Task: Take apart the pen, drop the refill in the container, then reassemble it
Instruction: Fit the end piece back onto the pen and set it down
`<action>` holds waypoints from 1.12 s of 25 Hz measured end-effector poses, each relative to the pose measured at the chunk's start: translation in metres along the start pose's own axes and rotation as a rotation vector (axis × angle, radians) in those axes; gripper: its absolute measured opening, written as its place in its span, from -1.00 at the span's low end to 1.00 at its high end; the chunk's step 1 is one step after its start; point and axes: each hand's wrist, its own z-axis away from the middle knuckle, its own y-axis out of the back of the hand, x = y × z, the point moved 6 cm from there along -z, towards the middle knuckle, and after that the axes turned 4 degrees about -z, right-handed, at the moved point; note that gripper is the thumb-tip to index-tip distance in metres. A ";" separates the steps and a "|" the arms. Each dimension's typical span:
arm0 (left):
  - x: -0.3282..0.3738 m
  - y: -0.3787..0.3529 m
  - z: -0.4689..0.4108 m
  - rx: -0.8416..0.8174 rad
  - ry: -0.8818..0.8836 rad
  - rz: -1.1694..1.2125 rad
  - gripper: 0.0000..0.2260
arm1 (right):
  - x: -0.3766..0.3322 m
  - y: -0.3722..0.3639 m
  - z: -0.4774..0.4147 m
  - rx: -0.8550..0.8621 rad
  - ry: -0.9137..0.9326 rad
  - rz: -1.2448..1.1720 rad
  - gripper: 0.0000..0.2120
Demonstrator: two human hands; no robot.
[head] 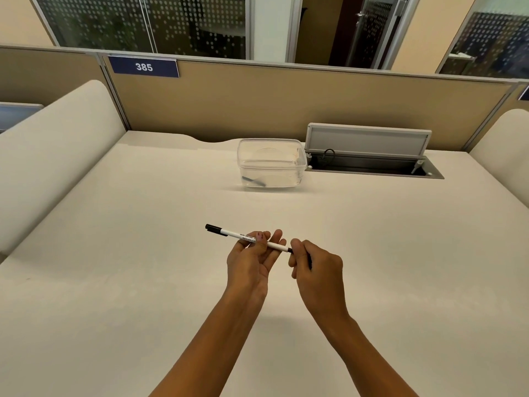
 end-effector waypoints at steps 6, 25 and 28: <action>0.008 0.003 -0.005 -0.020 0.009 0.041 -0.92 | -0.006 0.004 0.001 0.017 0.071 -0.053 -0.77; -0.006 0.007 -0.007 0.024 0.028 -0.008 -0.92 | 0.007 -0.007 0.001 -0.065 -0.005 0.115 -0.63; -0.006 0.008 -0.008 0.034 0.028 -0.005 -0.93 | 0.013 -0.005 0.003 -0.039 -0.077 0.030 -0.66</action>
